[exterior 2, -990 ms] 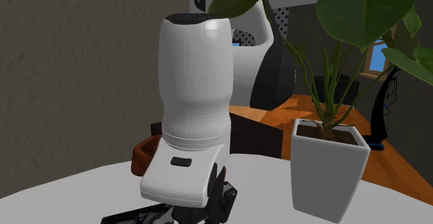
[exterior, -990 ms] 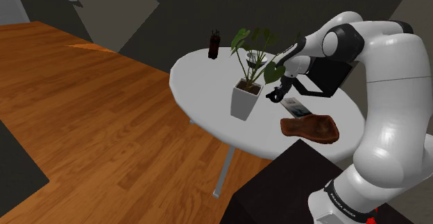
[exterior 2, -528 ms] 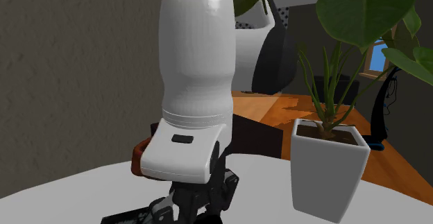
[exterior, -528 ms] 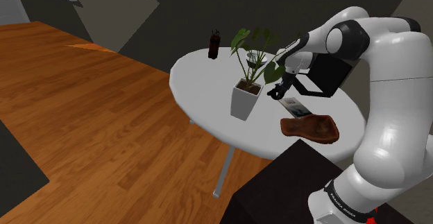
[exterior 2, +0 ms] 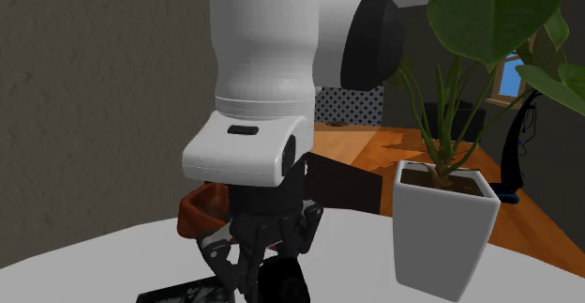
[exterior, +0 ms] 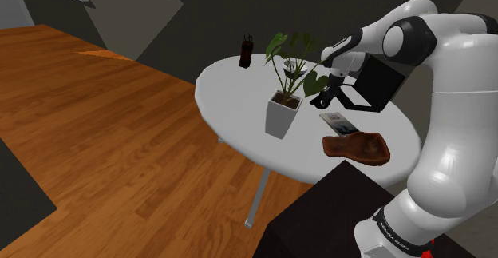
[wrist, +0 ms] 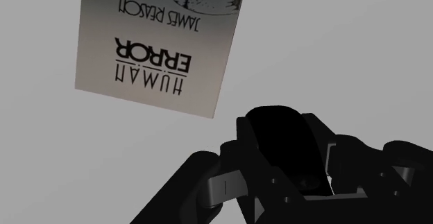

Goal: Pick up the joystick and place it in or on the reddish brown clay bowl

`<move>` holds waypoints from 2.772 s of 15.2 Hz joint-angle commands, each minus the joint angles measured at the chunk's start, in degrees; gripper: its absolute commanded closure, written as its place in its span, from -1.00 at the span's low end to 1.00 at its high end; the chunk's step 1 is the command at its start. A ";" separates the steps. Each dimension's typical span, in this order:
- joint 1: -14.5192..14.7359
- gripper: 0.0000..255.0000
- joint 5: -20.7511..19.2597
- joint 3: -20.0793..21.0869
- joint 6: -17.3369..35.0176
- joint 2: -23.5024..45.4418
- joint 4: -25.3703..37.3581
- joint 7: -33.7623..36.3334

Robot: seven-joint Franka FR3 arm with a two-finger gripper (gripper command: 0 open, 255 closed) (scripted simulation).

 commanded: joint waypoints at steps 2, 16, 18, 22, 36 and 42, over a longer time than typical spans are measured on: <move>0.25 1.00 -0.60 -0.40 -1.65 -1.27 0.46 0.32; 1.15 1.00 -3.18 -1.91 -10.02 -6.47 3.99 1.73; 1.22 1.00 -3.49 -2.07 -11.29 -7.06 4.72 1.90; 2.61 1.00 -5.95 -3.45 -8.02 -13.85 -4.84 1.72; 0.98 1.00 -23.61 -7.61 -1.00 -44.70 -39.08 5.41; -1.62 1.00 -27.58 -8.25 1.16 -49.93 -46.04 5.68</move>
